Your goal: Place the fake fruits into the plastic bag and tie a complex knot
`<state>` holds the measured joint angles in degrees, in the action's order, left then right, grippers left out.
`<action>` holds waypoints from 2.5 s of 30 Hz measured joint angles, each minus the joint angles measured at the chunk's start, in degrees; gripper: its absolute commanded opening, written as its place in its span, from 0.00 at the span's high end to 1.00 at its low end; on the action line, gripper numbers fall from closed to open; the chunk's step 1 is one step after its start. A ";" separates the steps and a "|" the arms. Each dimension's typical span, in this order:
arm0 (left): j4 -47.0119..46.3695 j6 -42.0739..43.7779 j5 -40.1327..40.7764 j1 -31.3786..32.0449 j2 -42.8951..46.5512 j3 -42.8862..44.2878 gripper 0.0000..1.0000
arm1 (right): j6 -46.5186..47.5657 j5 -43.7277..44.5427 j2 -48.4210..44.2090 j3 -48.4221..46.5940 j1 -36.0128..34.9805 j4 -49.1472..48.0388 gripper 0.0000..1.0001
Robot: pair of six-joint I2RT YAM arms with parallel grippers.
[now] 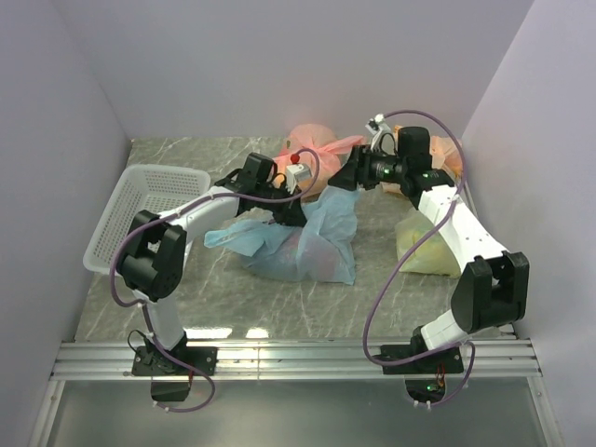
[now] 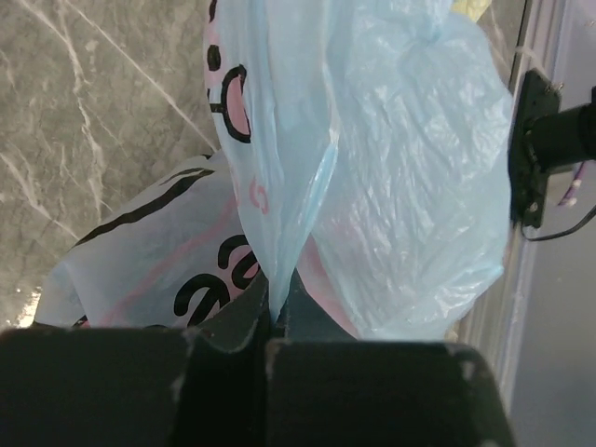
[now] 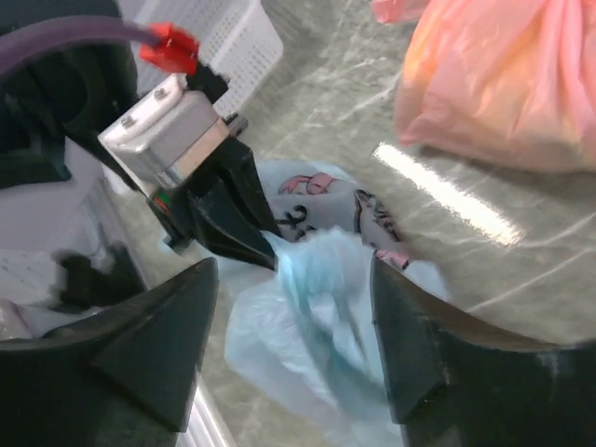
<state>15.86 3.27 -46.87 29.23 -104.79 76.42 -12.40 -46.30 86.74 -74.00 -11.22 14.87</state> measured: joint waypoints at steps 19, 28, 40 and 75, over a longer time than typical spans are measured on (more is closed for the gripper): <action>-2.71 -7.04 1.86 0.39 1.40 -1.05 1.00 | -26.75 13.97 -14.36 22.75 1.03 -16.50 0.30; -0.85 -1.05 6.32 4.52 4.66 -4.31 0.69 | -26.38 11.52 -7.82 20.61 -1.46 -27.26 1.00; 12.72 7.82 12.55 2.03 18.29 8.17 0.22 | -4.13 6.10 -13.73 20.48 -4.37 -23.08 1.00; 31.19 41.83 23.02 7.45 10.56 22.16 1.00 | 8.26 9.92 -13.40 18.03 -13.14 -16.85 0.35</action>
<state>47.05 45.10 -23.86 36.69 -94.24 98.59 -4.14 -36.38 73.34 -55.96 -24.36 -1.98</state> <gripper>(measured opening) 0.033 0.455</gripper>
